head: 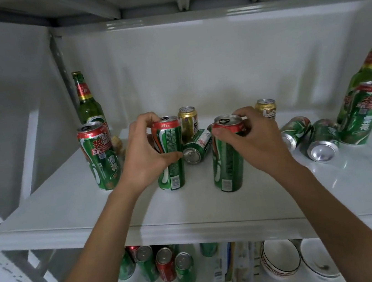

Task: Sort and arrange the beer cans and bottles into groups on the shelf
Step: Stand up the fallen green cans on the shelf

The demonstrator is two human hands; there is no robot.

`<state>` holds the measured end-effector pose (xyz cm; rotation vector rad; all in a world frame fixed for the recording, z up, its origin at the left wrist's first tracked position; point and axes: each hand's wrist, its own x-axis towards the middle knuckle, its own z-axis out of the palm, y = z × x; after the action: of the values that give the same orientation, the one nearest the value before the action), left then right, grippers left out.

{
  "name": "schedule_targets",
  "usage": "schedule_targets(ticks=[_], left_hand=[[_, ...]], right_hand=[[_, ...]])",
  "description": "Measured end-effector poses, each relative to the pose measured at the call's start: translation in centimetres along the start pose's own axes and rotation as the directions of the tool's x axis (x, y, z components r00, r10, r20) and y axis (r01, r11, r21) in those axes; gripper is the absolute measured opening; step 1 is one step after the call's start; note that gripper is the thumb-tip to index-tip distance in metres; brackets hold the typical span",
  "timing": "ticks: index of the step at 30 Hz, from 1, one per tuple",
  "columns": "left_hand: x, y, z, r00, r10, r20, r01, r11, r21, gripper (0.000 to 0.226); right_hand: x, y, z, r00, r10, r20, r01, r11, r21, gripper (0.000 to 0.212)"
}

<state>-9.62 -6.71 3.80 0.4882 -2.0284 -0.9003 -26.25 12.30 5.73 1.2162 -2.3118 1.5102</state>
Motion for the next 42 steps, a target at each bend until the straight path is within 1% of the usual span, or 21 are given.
schedule_targets(ticks=[4,6,8,10,13,15,19,22,24,31,39,42], left_hand=[[-0.4,-0.7,-0.8,0.995,0.034,-0.092,-0.033,0.999,0.018,0.079],[-0.6,-0.9,-1.3,0.993,0.045,-0.110,-0.044,0.999,0.010,0.076],[-0.7,-1.0,-1.7,0.992,0.066,-0.109,-0.063,0.997,0.031,0.073],[-0.7,-1.3,-2.1,0.991,0.077,-0.111,-0.073,0.996,0.042,0.070],[-0.5,-2.3,-2.7,0.992,0.058,-0.109,-0.055,0.998,0.029,0.071],[-0.5,-2.9,-2.9,0.995,0.030,-0.091,-0.031,0.999,-0.008,0.071],[-0.7,-3.5,-3.1,0.999,0.015,-0.040,-0.019,0.995,-0.100,0.071],[-1.0,-3.7,-3.1,1.000,0.009,-0.027,-0.013,0.992,-0.126,0.072],[-1.0,-3.7,-3.1,1.000,0.010,-0.017,-0.013,0.991,-0.132,0.072],[-0.9,-3.6,-3.2,0.998,0.029,-0.048,-0.032,0.997,-0.071,0.073],[-1.2,-3.3,-3.1,0.996,0.053,-0.066,-0.053,0.999,0.003,0.073],[-1.3,-3.0,-3.1,0.996,0.045,-0.080,-0.043,0.999,0.025,0.074]], right_hand=[[0.9,-1.2,2.2,0.999,-0.031,0.031,0.031,1.000,0.004,0.060],[1.4,-1.9,3.2,0.998,-0.032,0.056,0.032,0.999,0.009,0.055],[1.6,-2.4,4.2,0.996,-0.043,0.079,0.042,0.999,0.015,0.047],[1.8,-2.9,5.2,0.994,-0.054,0.099,0.052,0.998,0.029,0.046],[2.0,-3.2,6.4,0.991,-0.078,0.105,0.071,0.995,0.065,0.057],[2.1,-3.2,7.1,0.990,-0.092,0.107,0.084,0.993,0.081,0.059],[1.7,-3.0,8.5,0.995,-0.088,0.056,0.081,0.990,0.116,0.056],[1.4,-3.0,9.4,0.997,-0.081,0.003,0.080,0.991,0.106,0.054],[1.1,-3.1,10.0,0.998,-0.070,0.007,0.069,0.991,0.112,0.054],[0.9,-3.3,11.3,0.993,-0.115,0.017,0.112,0.988,0.102,0.067],[0.4,-3.4,10.9,0.994,-0.109,0.024,0.105,0.985,0.133,0.062],[0.4,-3.7,10.3,0.995,-0.083,0.060,0.072,0.985,0.159,0.059]])
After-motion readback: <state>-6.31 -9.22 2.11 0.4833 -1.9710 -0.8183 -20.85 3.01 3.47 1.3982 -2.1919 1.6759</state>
